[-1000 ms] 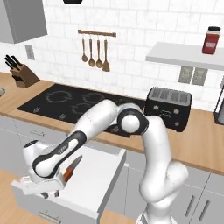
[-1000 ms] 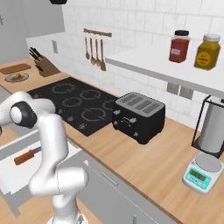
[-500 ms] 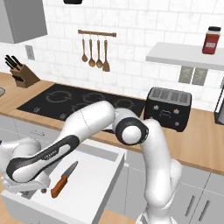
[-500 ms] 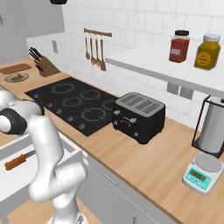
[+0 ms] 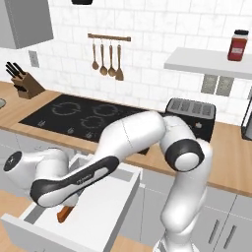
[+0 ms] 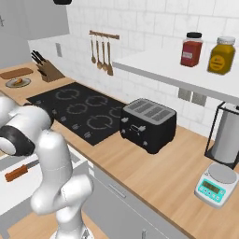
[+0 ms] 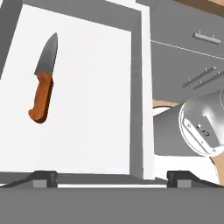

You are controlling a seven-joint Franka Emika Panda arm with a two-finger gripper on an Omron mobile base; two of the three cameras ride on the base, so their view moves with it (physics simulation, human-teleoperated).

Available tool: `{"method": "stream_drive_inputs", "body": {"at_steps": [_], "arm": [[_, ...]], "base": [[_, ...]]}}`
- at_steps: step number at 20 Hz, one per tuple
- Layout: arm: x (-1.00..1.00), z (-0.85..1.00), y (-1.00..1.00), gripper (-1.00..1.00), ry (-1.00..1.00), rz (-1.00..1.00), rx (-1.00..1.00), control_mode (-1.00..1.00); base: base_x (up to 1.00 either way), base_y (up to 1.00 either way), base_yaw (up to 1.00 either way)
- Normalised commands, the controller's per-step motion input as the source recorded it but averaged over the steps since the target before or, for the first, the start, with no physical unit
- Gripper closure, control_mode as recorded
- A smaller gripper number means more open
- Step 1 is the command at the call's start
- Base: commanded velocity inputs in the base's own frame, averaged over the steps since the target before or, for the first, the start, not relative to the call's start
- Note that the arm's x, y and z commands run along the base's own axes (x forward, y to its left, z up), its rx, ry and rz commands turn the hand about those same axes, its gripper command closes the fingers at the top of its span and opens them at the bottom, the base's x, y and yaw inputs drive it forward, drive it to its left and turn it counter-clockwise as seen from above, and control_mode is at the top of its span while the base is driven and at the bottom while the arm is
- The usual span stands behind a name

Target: Pick up the knife from the drawer and place it on the cutting board. Then place the meat from the plate to the cutting board.

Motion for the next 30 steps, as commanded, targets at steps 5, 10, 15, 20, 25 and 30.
{"method": "stream_drive_inputs", "body": {"at_steps": [5, 10, 15, 20, 25, 30], "arm": [[0.66, 0.03, -0.71, -1.0, 0.24, -0.04, 0.26, -1.0], [0.53, -0.2, -0.43, -1.0, 0.29, 0.18, 0.15, -1.0], [0.08, -0.11, 0.0, -1.0, 0.05, 0.05, 0.0, -1.0], [0.34, -0.38, 0.03, -1.0, 0.0, 0.19, 0.0, -1.0], [0.44, -0.33, 0.32, -1.0, 0.09, 0.12, 0.0, -1.0], [0.43, -0.31, 0.61, -1.0, 0.12, 0.05, 0.0, -1.0]], "base": [[0.0, 0.0, 0.0], [0.0, 0.0, 0.0], [0.0, 0.0, 0.0], [0.0, 0.0, 0.0], [0.0, 0.0, 0.0], [0.0, 0.0, 0.0]]}}
